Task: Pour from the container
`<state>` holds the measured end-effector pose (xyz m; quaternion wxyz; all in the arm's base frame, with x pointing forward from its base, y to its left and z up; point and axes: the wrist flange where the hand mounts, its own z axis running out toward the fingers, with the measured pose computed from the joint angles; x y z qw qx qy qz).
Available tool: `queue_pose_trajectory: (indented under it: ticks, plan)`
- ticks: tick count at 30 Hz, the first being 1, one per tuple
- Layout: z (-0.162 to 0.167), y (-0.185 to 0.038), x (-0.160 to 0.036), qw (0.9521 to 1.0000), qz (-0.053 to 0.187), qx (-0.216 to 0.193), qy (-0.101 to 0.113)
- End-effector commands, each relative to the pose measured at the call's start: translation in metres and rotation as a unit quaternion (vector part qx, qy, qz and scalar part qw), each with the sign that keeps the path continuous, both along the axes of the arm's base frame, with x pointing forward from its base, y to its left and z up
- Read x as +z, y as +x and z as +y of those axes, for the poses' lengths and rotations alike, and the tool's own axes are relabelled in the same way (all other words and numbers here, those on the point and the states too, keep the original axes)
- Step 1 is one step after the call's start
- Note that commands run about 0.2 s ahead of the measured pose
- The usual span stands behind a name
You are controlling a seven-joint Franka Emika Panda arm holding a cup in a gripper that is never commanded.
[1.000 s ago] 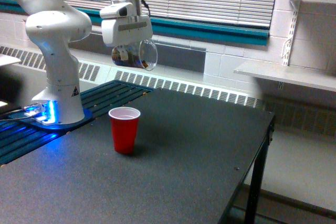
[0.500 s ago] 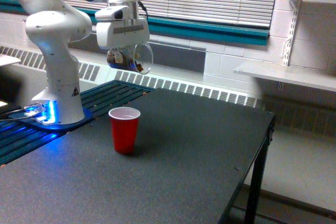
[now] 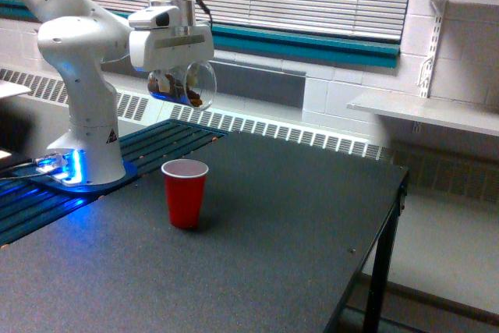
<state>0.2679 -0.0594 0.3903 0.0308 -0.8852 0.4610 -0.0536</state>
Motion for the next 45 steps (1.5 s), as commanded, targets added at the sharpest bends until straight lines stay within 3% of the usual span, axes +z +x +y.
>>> queue_pose_trajectory:
  ticks: [1,23,45]
  plan:
    - [0.001,-0.008,-0.015,0.9997,0.021,-0.011,0.01]
    - [0.0,-0.011,-0.032,0.9976,0.053,-0.03,0.035]
    - [0.012,-0.01,-0.06,0.9938,0.09,-0.049,0.044]
